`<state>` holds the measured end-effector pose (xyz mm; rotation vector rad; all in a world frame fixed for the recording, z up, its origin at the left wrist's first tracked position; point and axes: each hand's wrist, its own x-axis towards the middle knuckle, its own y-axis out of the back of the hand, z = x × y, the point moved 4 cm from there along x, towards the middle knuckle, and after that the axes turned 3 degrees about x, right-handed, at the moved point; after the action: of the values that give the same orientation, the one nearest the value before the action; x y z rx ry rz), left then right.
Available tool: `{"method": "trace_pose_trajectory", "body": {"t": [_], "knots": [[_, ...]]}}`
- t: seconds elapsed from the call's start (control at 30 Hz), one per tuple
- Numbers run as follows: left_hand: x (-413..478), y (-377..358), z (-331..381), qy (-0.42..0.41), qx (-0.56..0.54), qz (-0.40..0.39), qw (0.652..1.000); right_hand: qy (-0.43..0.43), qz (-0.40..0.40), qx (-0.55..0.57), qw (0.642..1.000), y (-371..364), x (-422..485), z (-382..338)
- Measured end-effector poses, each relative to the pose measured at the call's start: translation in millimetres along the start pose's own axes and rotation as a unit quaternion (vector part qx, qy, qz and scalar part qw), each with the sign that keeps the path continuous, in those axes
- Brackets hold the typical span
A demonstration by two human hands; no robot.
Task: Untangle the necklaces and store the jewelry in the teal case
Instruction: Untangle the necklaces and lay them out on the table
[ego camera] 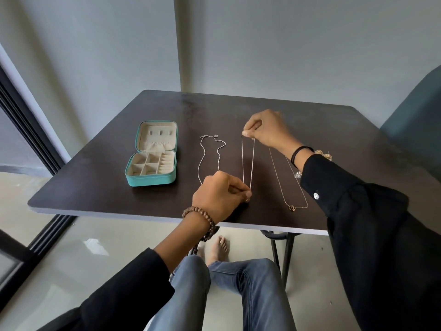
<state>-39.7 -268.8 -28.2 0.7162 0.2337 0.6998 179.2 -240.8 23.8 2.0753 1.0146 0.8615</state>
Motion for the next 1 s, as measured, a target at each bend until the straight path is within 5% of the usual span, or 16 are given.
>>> {"method": "trace_pose_trajectory", "body": {"t": [0.27, 0.47, 1.0], "knots": [[-2, 0, 13, -0.009, 0.14, 0.029, 0.99, -0.003, -0.001, -0.008, 1.0, -20, -3, 14], [-7, -1, 16, -0.127, 0.263, 0.028, 0.956, -0.007, -0.015, -0.043, 0.999, -29, -3, 17], [-9, -5, 13, -0.185, 0.231, 0.006, 0.955, -0.007, -0.053, -0.071, 0.996, -35, 1, 24]]}}
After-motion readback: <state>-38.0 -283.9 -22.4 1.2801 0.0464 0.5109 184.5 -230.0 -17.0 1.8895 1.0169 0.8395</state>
